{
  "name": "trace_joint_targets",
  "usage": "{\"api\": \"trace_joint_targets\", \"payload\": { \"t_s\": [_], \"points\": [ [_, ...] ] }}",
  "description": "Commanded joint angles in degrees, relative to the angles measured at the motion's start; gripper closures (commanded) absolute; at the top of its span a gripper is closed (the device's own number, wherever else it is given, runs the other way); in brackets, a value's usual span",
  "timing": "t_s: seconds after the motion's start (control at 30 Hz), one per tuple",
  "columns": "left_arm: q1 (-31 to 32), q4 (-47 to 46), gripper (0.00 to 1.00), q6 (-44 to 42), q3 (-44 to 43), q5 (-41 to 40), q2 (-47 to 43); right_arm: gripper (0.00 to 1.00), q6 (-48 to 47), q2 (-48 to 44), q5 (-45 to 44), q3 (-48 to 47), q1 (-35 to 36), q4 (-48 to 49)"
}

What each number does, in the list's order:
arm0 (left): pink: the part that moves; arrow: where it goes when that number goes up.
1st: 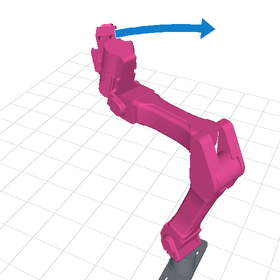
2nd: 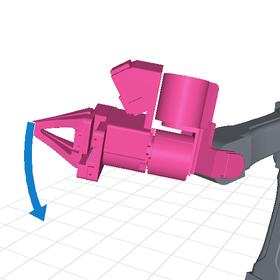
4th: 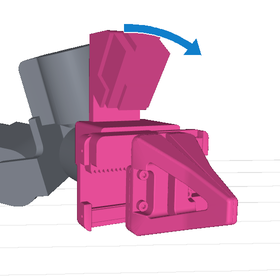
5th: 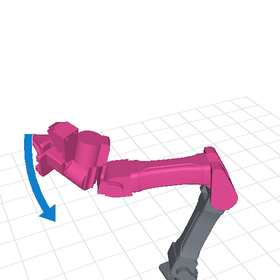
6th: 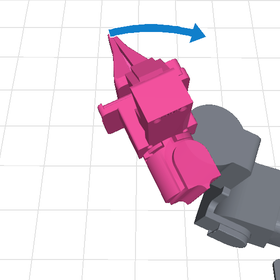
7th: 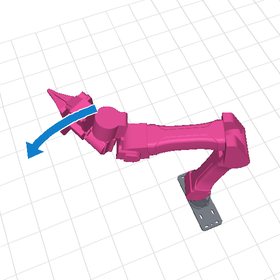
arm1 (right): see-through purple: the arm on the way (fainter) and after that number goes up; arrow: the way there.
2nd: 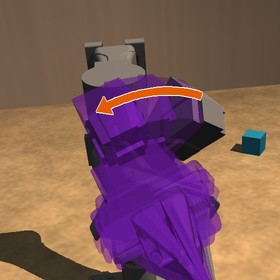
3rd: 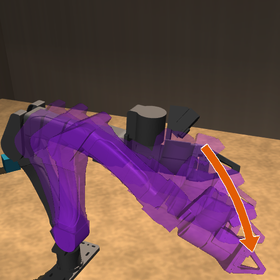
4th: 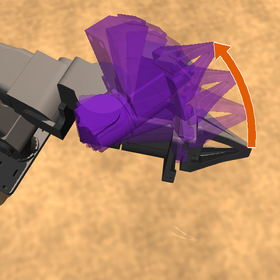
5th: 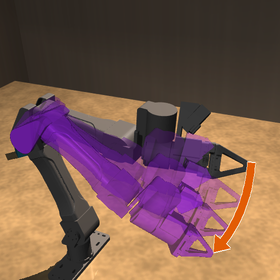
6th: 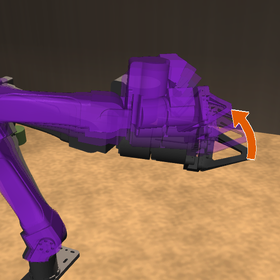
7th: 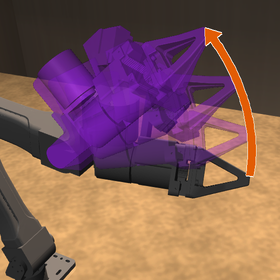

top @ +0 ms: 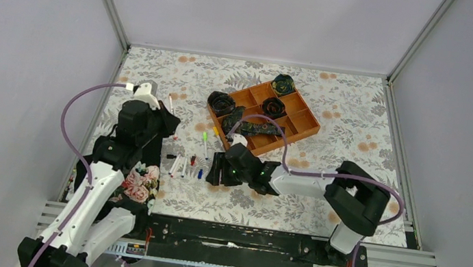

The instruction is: Insert the pens into the pen caps

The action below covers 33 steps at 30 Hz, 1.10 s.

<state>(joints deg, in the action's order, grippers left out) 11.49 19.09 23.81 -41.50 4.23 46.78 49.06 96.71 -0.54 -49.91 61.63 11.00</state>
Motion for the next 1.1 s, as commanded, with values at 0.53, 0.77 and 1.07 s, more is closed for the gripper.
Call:
{"api": "trace_joint_targets", "payload": {
  "t_s": [0.53, 0.77, 1.07],
  "points": [
    [-0.41, -1.42, 1.00, -3.09, 1.58, -2.84, -2.78, 0.28, -3.69, 10.95, -10.60, -12.14, 0.28, -8.52],
    [-0.47, -1.59, 1.00, -2.99, 1.91, -2.59, -2.71, 0.26, -5.54, 13.82, -15.43, -16.53, -0.69, -13.20],
    [-0.43, -1.73, 1.00, -2.98, 1.86, -2.35, -2.69, 0.30, -6.93, 18.85, -21.04, -24.03, -0.98, -21.54]
  ]
}}
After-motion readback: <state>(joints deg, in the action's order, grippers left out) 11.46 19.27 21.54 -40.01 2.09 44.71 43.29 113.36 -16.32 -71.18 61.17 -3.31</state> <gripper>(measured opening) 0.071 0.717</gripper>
